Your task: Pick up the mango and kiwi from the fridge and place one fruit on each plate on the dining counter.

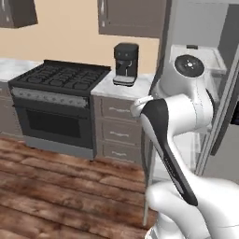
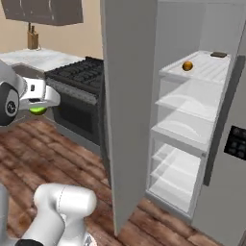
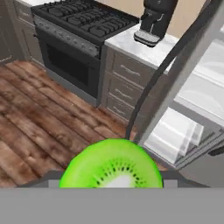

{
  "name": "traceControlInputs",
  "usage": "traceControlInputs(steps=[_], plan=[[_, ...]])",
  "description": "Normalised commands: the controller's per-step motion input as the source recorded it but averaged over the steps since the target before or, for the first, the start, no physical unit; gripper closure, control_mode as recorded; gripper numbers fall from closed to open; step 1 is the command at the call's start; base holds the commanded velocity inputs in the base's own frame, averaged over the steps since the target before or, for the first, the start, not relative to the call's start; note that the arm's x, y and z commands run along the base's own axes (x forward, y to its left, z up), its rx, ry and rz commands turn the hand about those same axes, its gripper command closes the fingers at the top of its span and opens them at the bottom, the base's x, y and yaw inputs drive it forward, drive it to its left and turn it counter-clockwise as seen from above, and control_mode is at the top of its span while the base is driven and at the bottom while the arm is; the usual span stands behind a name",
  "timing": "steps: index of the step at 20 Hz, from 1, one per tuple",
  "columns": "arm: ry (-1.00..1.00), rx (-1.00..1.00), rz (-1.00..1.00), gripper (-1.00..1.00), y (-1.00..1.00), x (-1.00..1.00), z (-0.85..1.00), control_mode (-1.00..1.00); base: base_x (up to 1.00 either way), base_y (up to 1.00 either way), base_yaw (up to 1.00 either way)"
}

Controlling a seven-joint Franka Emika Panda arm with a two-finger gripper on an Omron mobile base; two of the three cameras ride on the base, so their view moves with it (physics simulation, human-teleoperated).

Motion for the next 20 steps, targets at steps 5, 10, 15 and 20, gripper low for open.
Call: traceControlInputs(steps=[5,10,15,20], plan=[[0.0,0.0,0.0,1.0,0.0,0.0,0.0,1.0,-0.17,0.07,0.91],[0.0,0.0,0.0,1.0,0.0,0.0,0.0,1.0,0.71,0.17,0.78],[0.0,0.0,0.0,1.0,0.0,0.0,0.0,1.0,0.84,0.1,0.76],[0.0,0.0,0.0,1.0,0.0,0.0,0.0,1.0,0.82,0.01,0.79]])
